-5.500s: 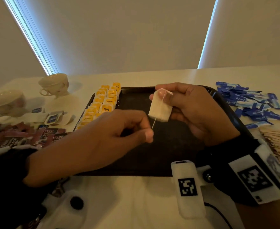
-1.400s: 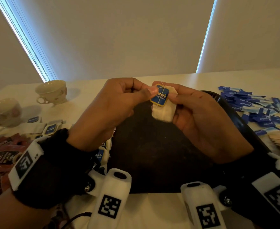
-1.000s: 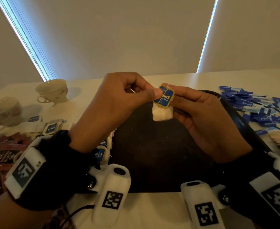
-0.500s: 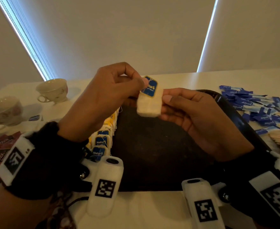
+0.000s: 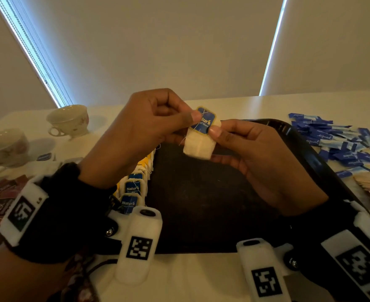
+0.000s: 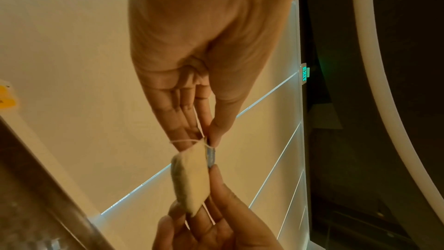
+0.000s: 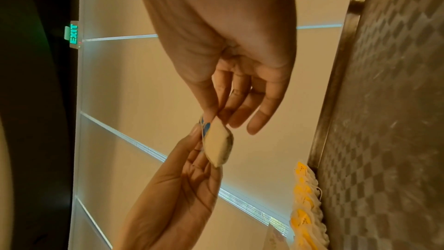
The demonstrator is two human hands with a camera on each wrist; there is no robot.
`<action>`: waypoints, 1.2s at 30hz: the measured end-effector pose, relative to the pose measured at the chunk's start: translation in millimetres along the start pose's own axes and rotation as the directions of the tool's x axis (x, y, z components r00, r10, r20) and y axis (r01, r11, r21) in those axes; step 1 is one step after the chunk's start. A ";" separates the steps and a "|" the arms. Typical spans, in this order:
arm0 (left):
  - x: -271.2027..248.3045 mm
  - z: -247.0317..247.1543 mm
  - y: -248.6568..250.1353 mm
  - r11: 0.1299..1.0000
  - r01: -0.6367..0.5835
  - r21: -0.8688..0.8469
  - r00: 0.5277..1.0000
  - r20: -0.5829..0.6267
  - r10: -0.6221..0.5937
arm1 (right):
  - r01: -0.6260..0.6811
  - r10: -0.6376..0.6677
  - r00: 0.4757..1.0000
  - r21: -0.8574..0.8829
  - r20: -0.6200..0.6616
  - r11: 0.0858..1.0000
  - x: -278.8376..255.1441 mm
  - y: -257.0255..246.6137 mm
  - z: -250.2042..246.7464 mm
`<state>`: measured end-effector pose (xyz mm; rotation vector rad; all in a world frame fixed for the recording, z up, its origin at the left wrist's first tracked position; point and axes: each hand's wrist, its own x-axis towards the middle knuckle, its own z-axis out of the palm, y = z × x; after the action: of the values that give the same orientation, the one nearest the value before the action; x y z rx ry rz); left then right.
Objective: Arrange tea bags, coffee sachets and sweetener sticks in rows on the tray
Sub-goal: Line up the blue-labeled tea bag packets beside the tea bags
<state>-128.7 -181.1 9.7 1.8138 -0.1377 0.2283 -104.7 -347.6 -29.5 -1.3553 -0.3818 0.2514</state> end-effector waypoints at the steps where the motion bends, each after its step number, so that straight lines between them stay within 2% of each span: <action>1: 0.2 0.2 -0.3 1.000 -0.005 0.014 1.000 0.002 0.005 | 0.010 -0.010 1.000 -0.014 -0.012 1.000 0.0 0.0 0.2; 3: 0.8 -0.2 -0.2 0.999 -0.012 0.037 1.000 0.015 0.011 | 0.036 -0.038 0.998 -0.043 -0.054 0.998 0.3 0.0 1.1; 7: -0.4 -3.3 0.7 0.988 -0.011 0.155 0.996 0.088 -0.003 | 0.123 -0.142 0.988 -0.250 -0.060 0.960 -0.6 -0.3 2.1; 12: -9.4 -11.7 8.9 0.929 -0.069 0.363 0.992 0.123 0.026 | 0.103 -0.107 0.994 -0.309 0.002 0.945 -3.3 -3.1 0.5; 19: -42.0 -51.4 5.1 0.877 0.146 0.458 0.961 0.144 -0.235 | 0.067 -0.085 0.995 -0.307 -0.045 0.949 -3.6 -8.5 -3.1; 24: -77.4 -70.7 -23.5 0.849 0.346 0.399 0.883 0.167 -0.439 | 0.043 -0.059 0.997 -0.313 -0.042 0.949 -4.7 -8.0 -2.0; 27: -83.2 -70.8 -34.6 0.841 0.400 0.363 0.858 0.175 -0.483 | 0.025 -0.039 0.998 -0.305 -0.040 0.952 -4.4 -6.1 -0.5; 30: -82.4 -70.8 -42.0 0.833 0.380 0.402 0.886 0.101 -0.453 | 0.024 -0.040 0.998 -0.307 -0.044 0.951 -4.1 -6.1 -1.3; 32: -81.6 -71.1 -46.9 0.774 0.317 0.548 0.910 0.054 -0.411 | 0.018 -0.028 0.999 -0.341 -0.023 0.940 -4.3 -7.6 -3.3; 33: -81.3 -70.9 -49.0 0.710 0.284 0.645 0.916 0.036 -0.399 | 0.012 -0.010 1.000 -0.381 0.007 0.925 -5.2 -9.1 -3.6; 35: -80.5 -68.2 -49.3 0.587 0.249 0.771 0.917 0.006 -0.398 | 0.015 0.054 0.992 -0.520 0.117 0.854 -7.3 -12.2 -3.3; 36: -80.1 -66.5 -48.7 0.554 0.253 0.793 0.913 -0.008 -0.407 | 0.035 0.102 0.977 -0.609 0.189 0.793 -9.0 -13.7 -2.3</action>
<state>-201.7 -106.6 -38.6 2.7074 0.2353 -0.1996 -112.6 -356.0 -17.6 -1.9874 -0.6584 0.3194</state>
